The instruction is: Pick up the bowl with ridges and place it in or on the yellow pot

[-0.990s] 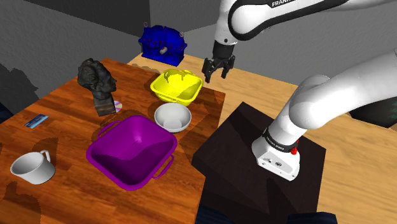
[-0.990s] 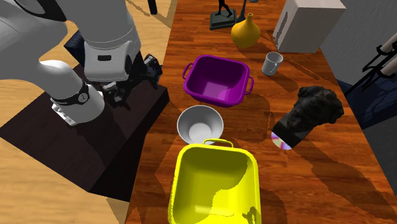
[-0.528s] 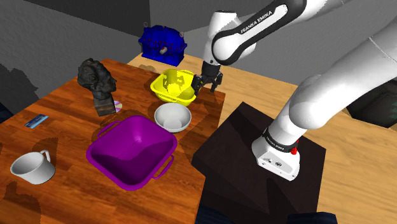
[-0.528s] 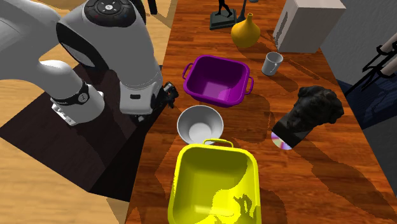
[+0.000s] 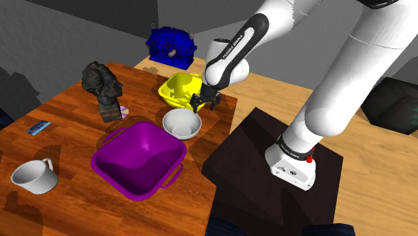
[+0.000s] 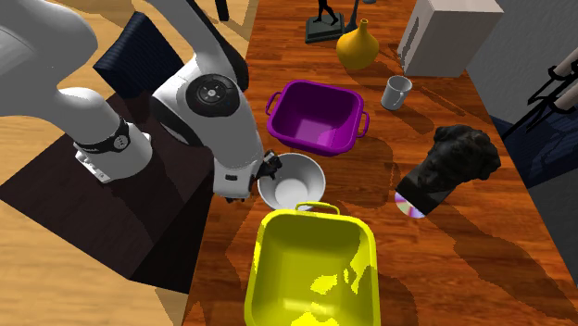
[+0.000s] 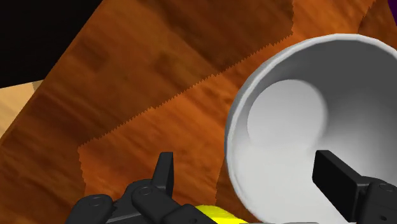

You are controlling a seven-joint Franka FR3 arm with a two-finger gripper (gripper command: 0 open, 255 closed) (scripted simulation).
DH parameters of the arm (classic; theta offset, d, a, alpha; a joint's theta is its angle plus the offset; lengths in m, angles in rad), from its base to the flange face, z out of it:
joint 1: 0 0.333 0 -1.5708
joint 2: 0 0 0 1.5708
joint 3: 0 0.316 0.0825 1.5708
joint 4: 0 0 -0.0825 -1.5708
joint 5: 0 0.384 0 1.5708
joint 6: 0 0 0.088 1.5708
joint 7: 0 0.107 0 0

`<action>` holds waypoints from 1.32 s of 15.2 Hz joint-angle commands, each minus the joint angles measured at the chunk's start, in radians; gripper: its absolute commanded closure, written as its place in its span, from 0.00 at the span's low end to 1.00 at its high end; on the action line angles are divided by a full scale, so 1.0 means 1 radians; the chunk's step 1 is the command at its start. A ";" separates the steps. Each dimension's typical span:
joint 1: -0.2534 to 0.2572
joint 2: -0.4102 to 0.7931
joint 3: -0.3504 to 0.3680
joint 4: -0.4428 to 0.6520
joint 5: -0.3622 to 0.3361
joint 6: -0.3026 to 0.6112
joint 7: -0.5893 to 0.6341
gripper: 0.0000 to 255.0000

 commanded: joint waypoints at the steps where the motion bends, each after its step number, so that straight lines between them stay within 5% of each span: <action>1: -0.003 0.066 0.007 0.022 0.034 0.049 -0.016 0.00; 8: -0.015 0.200 0.039 0.051 0.081 0.157 -0.056 0.00; 16: -0.015 0.200 0.039 0.051 0.080 0.157 -0.055 0.00; 17: -0.015 0.200 0.039 0.051 0.080 0.157 -0.055 1.00; 20: -0.015 0.200 0.039 0.051 0.080 0.157 -0.055 1.00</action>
